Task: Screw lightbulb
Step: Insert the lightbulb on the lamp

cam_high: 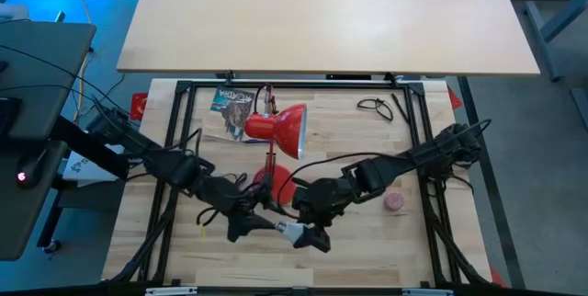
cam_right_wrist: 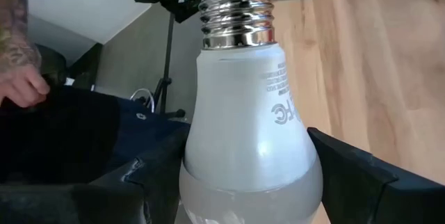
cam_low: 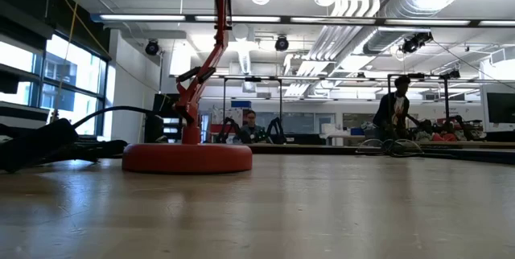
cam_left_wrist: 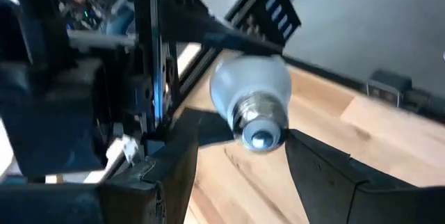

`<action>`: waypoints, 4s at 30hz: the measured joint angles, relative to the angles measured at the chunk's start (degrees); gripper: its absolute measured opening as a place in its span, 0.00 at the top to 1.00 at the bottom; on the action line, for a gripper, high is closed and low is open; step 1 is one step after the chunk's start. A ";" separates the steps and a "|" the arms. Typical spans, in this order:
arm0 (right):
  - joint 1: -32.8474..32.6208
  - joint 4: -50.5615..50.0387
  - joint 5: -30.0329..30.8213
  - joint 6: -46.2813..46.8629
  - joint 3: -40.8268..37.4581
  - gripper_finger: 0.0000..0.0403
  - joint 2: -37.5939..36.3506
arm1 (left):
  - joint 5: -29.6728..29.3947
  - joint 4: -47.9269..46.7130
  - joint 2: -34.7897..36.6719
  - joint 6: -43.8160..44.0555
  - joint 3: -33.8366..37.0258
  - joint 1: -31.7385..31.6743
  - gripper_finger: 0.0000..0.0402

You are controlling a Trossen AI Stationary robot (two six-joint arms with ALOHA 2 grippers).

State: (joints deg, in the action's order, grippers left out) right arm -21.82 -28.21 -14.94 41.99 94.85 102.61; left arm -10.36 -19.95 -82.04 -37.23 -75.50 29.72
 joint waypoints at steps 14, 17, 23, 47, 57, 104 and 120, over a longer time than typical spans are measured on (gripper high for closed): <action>-0.12 0.22 0.47 0.01 -0.02 0.36 0.07 | 0.22 2.42 -2.13 -2.31 -0.02 1.78 0.48; -0.09 0.21 0.49 0.01 -0.04 0.36 0.07 | -0.51 4.12 -2.76 -2.73 -0.02 2.17 0.48; -0.09 0.23 0.52 0.03 -0.11 0.36 0.07 | -1.78 3.84 -3.37 -2.44 -0.02 2.23 0.48; -0.09 2.05 0.50 -0.01 -0.11 0.36 0.07 | -1.87 4.49 -4.02 -3.96 -0.02 1.94 0.54; -0.18 2.71 0.00 -0.01 -0.09 0.36 0.00 | -1.79 7.19 -4.17 -3.94 0.02 2.71 0.63; 0.04 4.06 -5.40 3.61 -0.09 0.03 0.09 | -1.53 6.94 -4.37 -0.89 -0.04 3.51 0.71; 0.86 -8.49 9.71 -9.69 -0.02 0.01 -9.31 | -14.85 -2.24 0.20 15.51 -0.02 9.41 0.71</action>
State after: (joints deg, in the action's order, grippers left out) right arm -20.96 -36.69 -5.23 32.30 94.83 93.29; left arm -25.21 -22.19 -81.84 -21.72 -75.53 39.13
